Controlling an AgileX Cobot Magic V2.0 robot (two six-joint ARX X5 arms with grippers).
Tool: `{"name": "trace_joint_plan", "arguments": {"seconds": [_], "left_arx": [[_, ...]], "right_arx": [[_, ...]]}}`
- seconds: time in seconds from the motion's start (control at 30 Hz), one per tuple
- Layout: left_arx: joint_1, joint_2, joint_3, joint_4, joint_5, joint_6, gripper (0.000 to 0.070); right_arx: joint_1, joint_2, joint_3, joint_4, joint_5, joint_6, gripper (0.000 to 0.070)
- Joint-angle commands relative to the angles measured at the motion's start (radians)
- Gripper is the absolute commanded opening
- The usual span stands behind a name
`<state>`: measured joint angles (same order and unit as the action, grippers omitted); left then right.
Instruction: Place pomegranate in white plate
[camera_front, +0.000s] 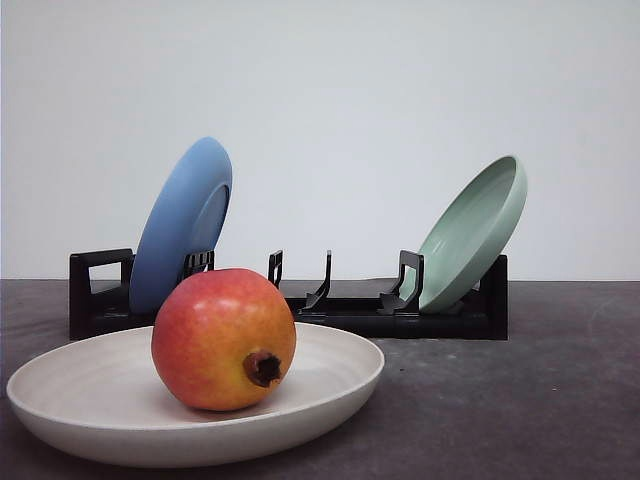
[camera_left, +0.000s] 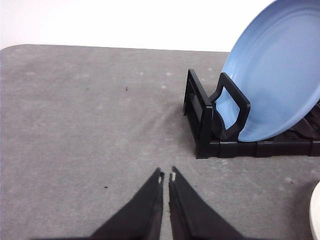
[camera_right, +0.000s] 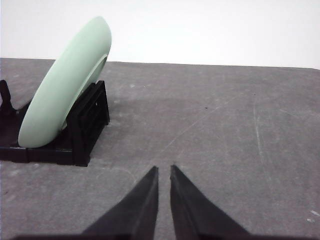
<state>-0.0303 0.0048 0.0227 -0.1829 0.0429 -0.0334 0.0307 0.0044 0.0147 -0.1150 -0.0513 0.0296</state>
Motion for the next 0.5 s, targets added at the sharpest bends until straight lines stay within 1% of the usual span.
{"name": "trace_joint_plan", "arguments": {"seconds": [0.0,0.47], "left_arx": [[0.0,-0.002,-0.011,-0.003,-0.002,0.014,0.0],[0.0,-0.002,-0.011,-0.003,-0.002,0.014,0.0]], "right_arx": [[-0.002,-0.001,-0.005,0.011,0.0,-0.005,0.0042],[-0.002,-0.001,-0.005,0.011,0.0,-0.005,0.0042]]}}
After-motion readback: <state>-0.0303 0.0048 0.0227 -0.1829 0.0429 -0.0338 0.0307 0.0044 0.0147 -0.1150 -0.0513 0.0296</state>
